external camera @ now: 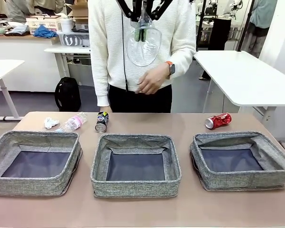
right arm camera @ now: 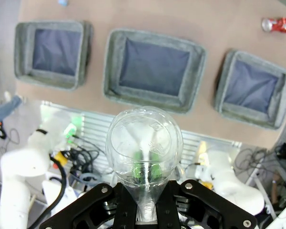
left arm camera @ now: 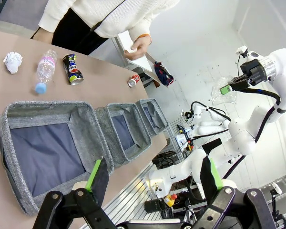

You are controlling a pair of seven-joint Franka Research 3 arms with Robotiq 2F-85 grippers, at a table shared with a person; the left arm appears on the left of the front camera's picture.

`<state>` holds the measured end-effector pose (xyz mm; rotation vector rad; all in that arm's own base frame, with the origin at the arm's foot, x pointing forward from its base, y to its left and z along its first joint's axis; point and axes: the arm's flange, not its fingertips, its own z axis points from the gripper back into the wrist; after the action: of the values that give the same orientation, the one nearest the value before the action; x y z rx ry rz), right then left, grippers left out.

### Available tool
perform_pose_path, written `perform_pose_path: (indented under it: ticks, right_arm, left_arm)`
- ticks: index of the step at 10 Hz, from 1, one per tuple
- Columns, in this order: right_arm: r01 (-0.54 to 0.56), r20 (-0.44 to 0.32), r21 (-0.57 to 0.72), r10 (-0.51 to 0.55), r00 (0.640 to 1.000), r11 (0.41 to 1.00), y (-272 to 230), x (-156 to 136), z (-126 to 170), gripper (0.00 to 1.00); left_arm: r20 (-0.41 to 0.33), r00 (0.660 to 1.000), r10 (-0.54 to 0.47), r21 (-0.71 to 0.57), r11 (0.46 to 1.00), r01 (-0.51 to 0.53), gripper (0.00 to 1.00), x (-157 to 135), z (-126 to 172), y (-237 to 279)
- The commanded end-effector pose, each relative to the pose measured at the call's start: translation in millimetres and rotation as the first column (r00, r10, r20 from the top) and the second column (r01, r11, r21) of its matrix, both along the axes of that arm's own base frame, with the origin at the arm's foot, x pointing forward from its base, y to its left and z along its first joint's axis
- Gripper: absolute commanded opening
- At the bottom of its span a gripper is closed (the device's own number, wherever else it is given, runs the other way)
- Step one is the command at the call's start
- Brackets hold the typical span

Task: Sort the waste into the appropriate baskets.
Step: Place the picked waste into the Fabric basket indicated by the person.

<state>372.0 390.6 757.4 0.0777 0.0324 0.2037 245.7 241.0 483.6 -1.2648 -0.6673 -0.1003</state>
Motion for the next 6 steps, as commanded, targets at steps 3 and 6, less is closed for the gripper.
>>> perform_pose_path:
  ticks: [3, 6]
  right_arm:
    - [-0.008, 0.012, 0.006, 0.008, 1.0, 1.0, -1.1, -1.7, 1.7, 0.07]
    - [-0.008, 0.012, 0.006, 0.008, 1.0, 1.0, -1.1, -1.7, 1.7, 0.07]
  left_arm:
    - [0.023, 1.0, -0.003, -0.01, 1.0, 0.003, 1.0, 0.2, 2.3, -0.4]
    - [0.023, 1.0, -0.003, -0.01, 1.0, 0.003, 1.0, 0.2, 2.3, -0.4]
